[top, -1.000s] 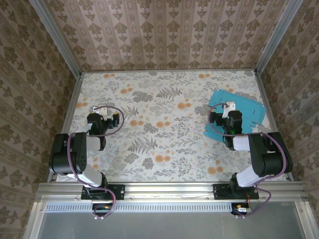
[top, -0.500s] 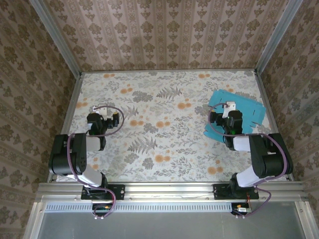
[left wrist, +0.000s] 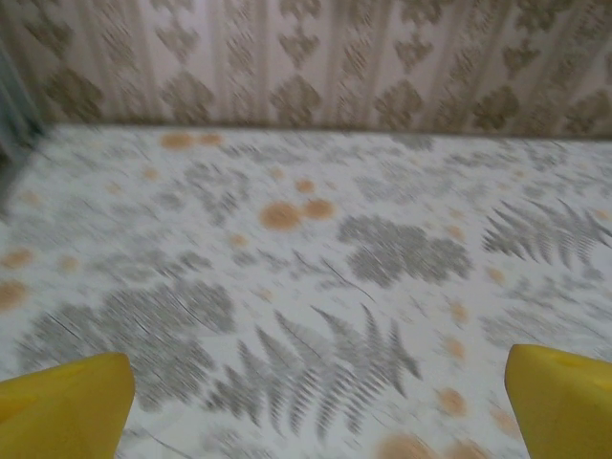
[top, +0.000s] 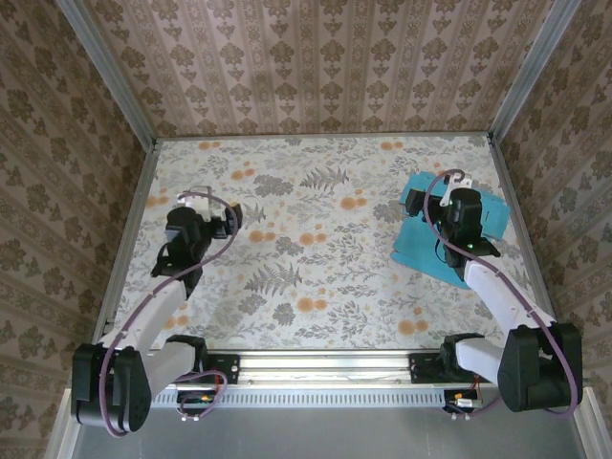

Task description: Fold the paper box

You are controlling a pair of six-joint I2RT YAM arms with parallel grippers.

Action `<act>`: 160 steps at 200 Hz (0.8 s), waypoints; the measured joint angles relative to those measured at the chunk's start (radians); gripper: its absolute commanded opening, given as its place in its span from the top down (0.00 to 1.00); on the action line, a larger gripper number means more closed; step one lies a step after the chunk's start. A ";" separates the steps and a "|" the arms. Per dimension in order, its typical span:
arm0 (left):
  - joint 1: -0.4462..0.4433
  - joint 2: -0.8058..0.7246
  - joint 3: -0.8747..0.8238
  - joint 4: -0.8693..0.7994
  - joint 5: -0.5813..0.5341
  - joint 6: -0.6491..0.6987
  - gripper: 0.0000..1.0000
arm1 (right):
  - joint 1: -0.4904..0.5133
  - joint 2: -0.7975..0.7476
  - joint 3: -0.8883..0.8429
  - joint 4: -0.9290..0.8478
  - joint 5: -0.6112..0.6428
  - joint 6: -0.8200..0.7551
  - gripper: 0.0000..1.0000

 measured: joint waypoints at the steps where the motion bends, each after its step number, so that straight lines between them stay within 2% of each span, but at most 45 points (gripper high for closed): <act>1: -0.005 0.000 0.000 -0.008 0.003 -0.006 0.00 | 0.000 0.002 0.001 -0.004 0.000 0.003 0.00; 22: -0.084 0.001 -0.004 -0.092 0.031 -0.090 0.00 | 0.000 0.079 0.045 -0.133 0.007 0.072 0.00; 66: -0.216 0.014 -0.035 -0.129 0.088 -0.213 0.00 | 0.000 0.282 0.137 -0.287 -0.024 0.166 0.00; 110: -0.225 0.014 -0.040 -0.136 0.119 -0.268 0.00 | 0.002 0.413 0.142 -0.330 -0.100 0.231 0.00; 140: -0.224 0.012 -0.040 -0.148 0.143 -0.280 0.00 | 0.028 0.432 0.141 -0.327 -0.122 0.257 0.00; 160: -0.217 0.012 -0.039 -0.174 0.157 -0.290 0.00 | 0.080 0.432 0.137 -0.314 -0.127 0.274 0.00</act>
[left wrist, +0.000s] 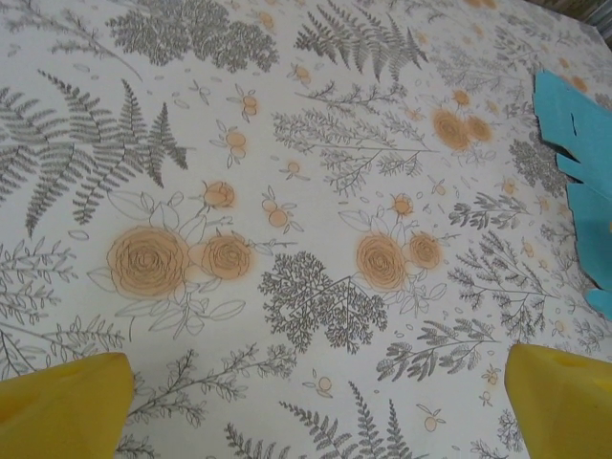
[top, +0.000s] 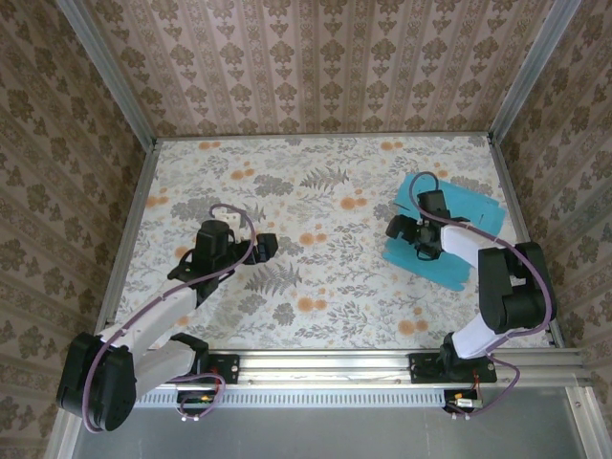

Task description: Fold the paper box

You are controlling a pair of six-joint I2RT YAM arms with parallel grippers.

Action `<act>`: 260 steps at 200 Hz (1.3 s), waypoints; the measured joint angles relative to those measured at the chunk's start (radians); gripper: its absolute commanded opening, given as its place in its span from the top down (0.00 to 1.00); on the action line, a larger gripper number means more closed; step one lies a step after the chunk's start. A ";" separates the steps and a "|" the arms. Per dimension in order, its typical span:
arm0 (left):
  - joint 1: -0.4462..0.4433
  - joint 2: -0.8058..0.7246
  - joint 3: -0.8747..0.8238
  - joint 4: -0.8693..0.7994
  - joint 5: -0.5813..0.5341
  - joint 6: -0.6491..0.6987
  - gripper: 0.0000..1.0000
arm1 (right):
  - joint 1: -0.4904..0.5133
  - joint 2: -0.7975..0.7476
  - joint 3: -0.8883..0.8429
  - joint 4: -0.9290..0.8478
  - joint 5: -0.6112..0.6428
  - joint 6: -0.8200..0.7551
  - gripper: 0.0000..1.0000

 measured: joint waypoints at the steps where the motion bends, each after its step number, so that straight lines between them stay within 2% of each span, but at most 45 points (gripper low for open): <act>1: 0.001 0.000 0.000 -0.002 0.001 -0.002 0.00 | 0.002 0.000 0.000 0.000 0.000 0.000 0.00; 81: 0.133 0.000 0.061 -0.121 0.105 -0.024 0.00 | 0.346 0.004 0.001 0.032 -0.023 0.064 0.00; 146: 0.159 0.000 0.105 -0.186 0.150 0.000 0.00 | 0.632 0.085 0.093 0.048 -0.083 0.073 0.00; 168: 0.159 -0.001 0.105 -0.195 0.162 0.008 0.00 | 0.696 0.069 0.098 0.039 -0.100 0.061 0.00; 183: 0.159 -0.002 0.105 -0.196 0.176 0.016 0.00 | 0.691 0.018 0.091 0.016 -0.097 0.056 0.00; 202: 0.159 -0.010 0.105 -0.195 0.199 0.022 0.00 | 0.637 -0.095 0.064 0.000 -0.079 0.055 0.00; 228: 0.159 -0.023 0.105 -0.193 0.232 0.025 0.00 | 0.481 -0.215 0.046 -0.016 -0.056 0.055 0.00; 260: 0.157 -0.033 0.105 -0.185 0.246 0.024 0.00 | 0.276 -0.220 0.046 -0.035 -0.034 0.055 0.00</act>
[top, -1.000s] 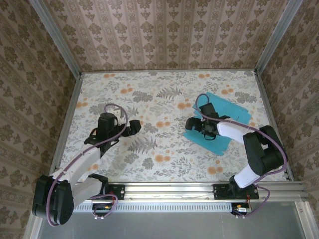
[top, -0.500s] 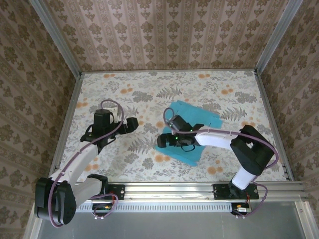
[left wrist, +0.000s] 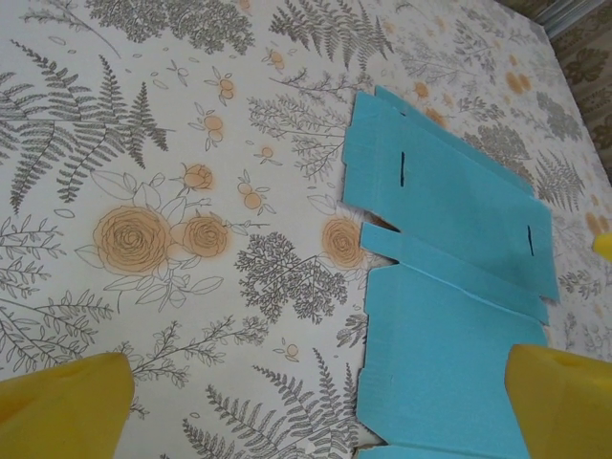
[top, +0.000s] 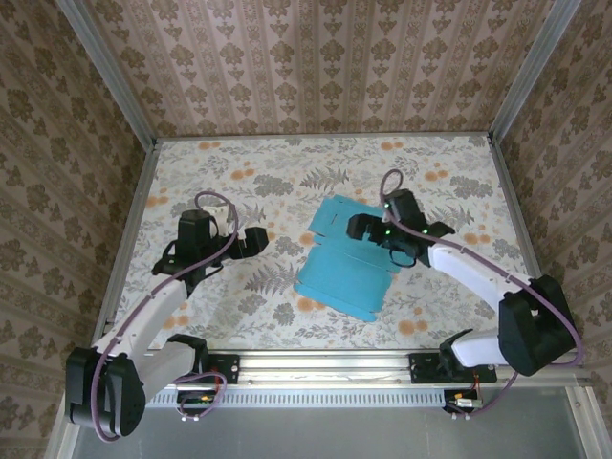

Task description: Fold the paper box

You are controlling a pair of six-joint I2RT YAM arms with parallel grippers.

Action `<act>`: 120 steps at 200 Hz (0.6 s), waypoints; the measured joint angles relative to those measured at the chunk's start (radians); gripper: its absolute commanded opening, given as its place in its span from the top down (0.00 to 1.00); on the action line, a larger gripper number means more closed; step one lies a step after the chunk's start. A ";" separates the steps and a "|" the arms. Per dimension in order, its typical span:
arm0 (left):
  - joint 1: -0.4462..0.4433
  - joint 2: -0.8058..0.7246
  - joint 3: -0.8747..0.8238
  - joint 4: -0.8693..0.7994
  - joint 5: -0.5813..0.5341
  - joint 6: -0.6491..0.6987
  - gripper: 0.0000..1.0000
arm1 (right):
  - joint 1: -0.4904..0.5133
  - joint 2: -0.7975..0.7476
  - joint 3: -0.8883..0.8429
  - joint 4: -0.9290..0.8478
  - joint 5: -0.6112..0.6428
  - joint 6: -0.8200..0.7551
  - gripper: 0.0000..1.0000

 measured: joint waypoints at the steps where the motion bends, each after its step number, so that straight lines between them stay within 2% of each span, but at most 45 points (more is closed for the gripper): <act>1: 0.000 0.000 0.000 0.001 0.000 0.000 0.00 | -0.003 0.000 0.000 0.000 0.000 0.000 0.00; 27: -0.001 -0.013 0.000 0.005 0.008 0.000 0.00 | -0.089 0.073 0.013 -0.022 0.014 0.000 0.00; 57: -0.008 -0.016 0.000 0.005 0.012 0.000 0.00 | -0.140 0.165 0.029 -0.043 0.031 0.002 0.00; 120: -0.007 -0.027 0.000 0.013 0.015 0.001 0.00 | -0.146 0.297 0.101 -0.067 0.032 -0.005 0.00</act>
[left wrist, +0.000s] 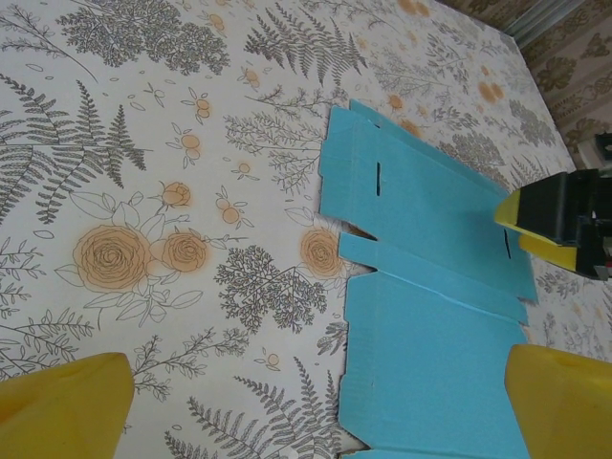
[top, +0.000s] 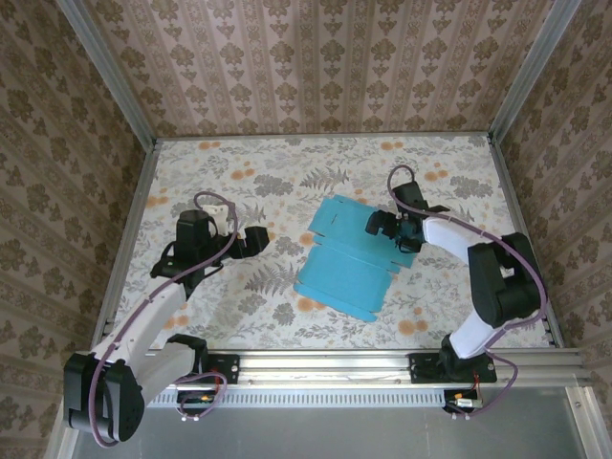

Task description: Fold the paper box

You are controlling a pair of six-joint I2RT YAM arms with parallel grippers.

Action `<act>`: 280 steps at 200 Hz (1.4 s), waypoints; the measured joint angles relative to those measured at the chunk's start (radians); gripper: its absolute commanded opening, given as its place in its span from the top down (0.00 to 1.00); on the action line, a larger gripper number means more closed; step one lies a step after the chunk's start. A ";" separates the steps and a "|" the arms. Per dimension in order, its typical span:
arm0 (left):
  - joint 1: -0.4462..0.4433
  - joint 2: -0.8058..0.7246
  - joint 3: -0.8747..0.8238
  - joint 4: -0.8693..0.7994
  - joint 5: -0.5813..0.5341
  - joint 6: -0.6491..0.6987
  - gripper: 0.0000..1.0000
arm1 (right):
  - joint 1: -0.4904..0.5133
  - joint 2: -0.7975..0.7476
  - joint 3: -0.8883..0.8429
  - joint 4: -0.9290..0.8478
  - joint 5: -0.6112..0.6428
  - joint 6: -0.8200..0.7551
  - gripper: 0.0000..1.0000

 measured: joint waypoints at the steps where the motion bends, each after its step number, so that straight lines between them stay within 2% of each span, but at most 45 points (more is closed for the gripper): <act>1: 0.000 0.000 0.000 0.000 0.000 0.000 0.00 | 0.000 0.002 0.001 0.000 -0.001 0.000 0.00; 45: 0.000 0.000 0.000 -0.001 -0.002 0.000 0.00 | 0.047 0.103 0.087 -0.002 -0.029 -0.030 0.00; 98: 0.010 0.005 0.008 -0.055 -0.016 0.026 0.00 | 0.181 0.232 0.249 -0.004 -0.077 -0.105 0.00; 141: 0.029 0.109 0.068 -0.116 -0.030 0.038 0.05 | 0.265 0.253 0.285 0.005 -0.097 -0.135 0.00; 158: 0.029 0.163 0.081 -0.136 -0.033 0.039 0.11 | 0.267 0.215 0.245 0.028 -0.104 -0.135 0.02; 192: 0.029 0.278 0.127 -0.187 -0.053 0.038 0.14 | 0.284 0.048 0.085 0.072 -0.135 -0.118 0.04; 249: 0.028 0.500 0.302 -0.261 -0.065 0.073 0.21 | 0.503 -0.130 -0.192 0.171 -0.132 0.015 0.00; 280: 0.016 0.590 0.380 -0.319 -0.085 0.116 0.22 | 0.568 -0.174 -0.260 0.222 -0.108 0.088 0.00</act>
